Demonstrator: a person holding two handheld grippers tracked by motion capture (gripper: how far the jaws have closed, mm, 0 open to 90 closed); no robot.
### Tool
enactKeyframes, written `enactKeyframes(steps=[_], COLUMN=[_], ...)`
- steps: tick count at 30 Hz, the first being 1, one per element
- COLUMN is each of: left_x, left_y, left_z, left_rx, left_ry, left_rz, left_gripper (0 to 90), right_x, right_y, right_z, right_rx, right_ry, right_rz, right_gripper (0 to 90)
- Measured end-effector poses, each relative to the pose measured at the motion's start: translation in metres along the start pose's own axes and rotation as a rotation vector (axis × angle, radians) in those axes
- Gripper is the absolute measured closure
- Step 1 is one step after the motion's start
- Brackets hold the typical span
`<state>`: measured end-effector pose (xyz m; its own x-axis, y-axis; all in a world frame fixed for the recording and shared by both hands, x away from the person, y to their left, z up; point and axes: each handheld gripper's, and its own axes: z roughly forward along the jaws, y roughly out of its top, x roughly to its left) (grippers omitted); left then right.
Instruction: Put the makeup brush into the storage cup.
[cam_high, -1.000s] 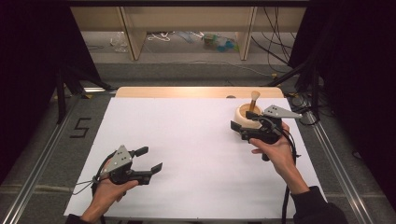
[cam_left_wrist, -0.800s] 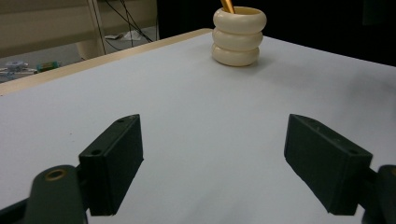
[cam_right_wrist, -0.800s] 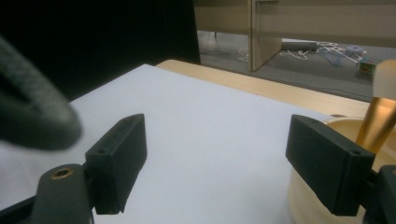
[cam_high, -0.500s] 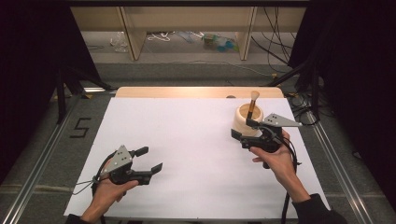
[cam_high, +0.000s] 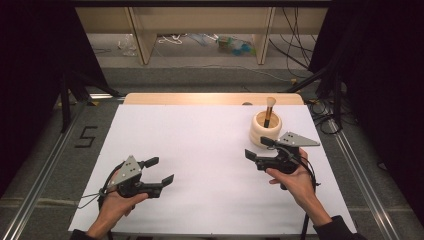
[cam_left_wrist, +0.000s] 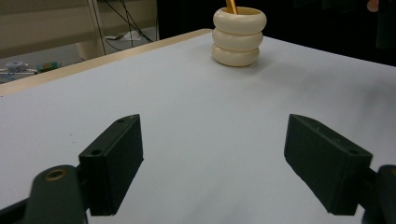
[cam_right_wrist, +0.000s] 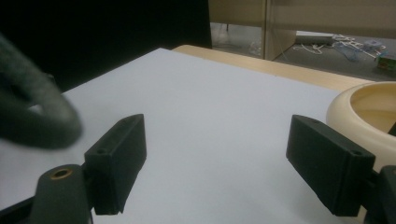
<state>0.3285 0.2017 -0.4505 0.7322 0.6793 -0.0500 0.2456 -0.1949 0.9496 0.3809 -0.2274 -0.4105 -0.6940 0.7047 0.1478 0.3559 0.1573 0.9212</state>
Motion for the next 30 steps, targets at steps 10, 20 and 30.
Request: enactKeyframes(steps=[10,20,30], left_x=[0.000,0.000,0.000], left_y=[0.000,0.000,0.000], left_z=[0.000,0.000,0.000], left_rx=[-0.003,-0.001,0.002], left_ry=[0.000,0.001,0.003], left_rz=[-0.001,-0.001,0.002], left_gripper=[19.8,19.7,19.7], right_x=[0.008,0.014,0.021], right_y=[-0.011,-0.020,-0.027], right_z=[0.002,-0.004,-0.010], right_rx=[0.015,-0.006,-0.004], right_ry=[0.015,0.023,0.025], right_rz=[-0.016,-0.024,-0.046], right_gripper=[21.1,20.1,16.2])
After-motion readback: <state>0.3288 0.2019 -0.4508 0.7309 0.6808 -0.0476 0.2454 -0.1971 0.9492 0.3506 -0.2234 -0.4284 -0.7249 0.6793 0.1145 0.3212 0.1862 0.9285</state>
